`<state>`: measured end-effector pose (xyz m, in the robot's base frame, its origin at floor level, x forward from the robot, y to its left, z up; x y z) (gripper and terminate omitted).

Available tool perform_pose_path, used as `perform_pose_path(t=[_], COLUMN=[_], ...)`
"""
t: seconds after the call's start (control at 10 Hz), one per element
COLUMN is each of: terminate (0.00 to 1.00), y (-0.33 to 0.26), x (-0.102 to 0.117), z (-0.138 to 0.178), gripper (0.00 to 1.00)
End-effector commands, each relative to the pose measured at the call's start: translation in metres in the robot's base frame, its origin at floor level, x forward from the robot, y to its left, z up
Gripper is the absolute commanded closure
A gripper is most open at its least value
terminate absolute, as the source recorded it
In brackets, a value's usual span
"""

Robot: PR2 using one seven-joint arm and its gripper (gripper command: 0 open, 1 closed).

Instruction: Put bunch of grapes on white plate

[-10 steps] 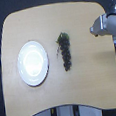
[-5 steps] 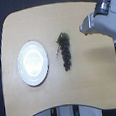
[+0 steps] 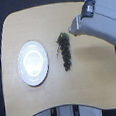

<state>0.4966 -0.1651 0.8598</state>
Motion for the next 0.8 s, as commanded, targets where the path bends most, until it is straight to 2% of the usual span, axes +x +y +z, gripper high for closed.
perform_pose_path(t=[0.0,0.7], terminate=[0.00,0.00], y=[0.054,0.100], x=[0.003,0.016], z=[-0.040,-0.090], gripper=[0.00,0.00])
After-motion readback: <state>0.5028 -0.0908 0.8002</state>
